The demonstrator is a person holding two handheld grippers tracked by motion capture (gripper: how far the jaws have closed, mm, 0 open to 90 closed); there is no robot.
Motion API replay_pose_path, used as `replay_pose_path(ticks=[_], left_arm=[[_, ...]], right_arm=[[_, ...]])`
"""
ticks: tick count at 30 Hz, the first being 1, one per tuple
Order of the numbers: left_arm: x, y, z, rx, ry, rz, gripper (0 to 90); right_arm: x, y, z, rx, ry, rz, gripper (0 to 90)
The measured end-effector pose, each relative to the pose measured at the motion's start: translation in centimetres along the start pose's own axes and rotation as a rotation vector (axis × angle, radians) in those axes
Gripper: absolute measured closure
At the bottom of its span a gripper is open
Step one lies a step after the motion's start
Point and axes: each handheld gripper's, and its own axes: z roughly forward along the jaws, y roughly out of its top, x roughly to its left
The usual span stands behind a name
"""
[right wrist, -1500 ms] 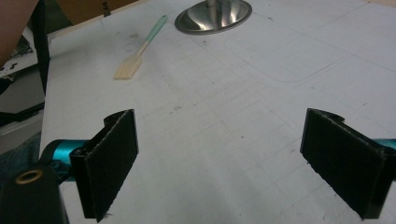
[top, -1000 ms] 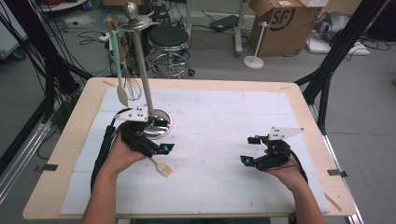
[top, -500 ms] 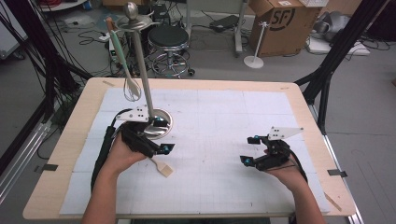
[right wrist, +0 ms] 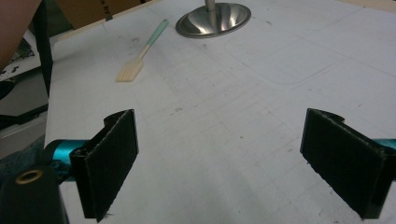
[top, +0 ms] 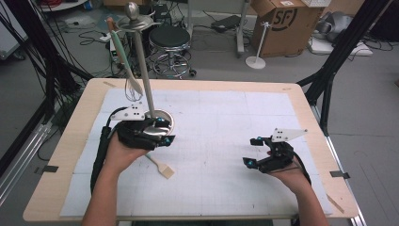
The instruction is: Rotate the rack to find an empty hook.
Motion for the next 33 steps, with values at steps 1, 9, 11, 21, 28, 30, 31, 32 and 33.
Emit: replay_pose_path(ticks=[1, 9, 11, 21, 28, 30, 31, 32, 33], left_arm=[[0.0, 0.2, -0.1, -0.006, 0.005, -0.008, 45.9], [-0.1, 2.9, -1.5, -0.059, 0.061, 0.005, 66.0], [-0.2, 3.7, -1.7, -0.064, 0.056, 0.008, 70.4], [-0.1, 7.0, -2.0, -0.047, 0.049, 0.057, 85.2], [-0.2, 9.9, -3.1, -0.051, 0.084, 0.092, 88.7], [0.1, 10.6, -3.6, -0.063, 0.095, 0.091, 89.5], [0.2, 10.9, -3.8, -0.066, 0.099, 0.089, 89.7], [0.3, 11.1, -4.0, -0.066, 0.103, 0.090, 89.7], [0.4, 11.4, -4.1, -0.063, 0.110, 0.092, 89.7]], right_arm=[[0.0, 0.0, 0.0, -0.006, -0.001, -0.002, 11.1], [0.0, 0.0, -0.2, -0.012, -0.007, 0.003, 11.1], [0.0, 0.0, -0.2, -0.009, -0.006, 0.000, 11.1], [0.0, 0.1, -0.4, -0.019, -0.008, 0.004, 11.1], [0.0, 0.1, -0.3, -0.013, -0.005, 0.003, 11.1], [0.0, 0.1, -0.4, -0.012, -0.004, 0.002, 11.2], [0.0, 0.1, -0.4, -0.014, -0.006, 0.000, 11.1], [0.0, 0.1, -0.4, -0.015, -0.005, 0.000, 11.1], [0.0, 0.1, -0.4, -0.014, -0.006, 0.002, 11.2]])
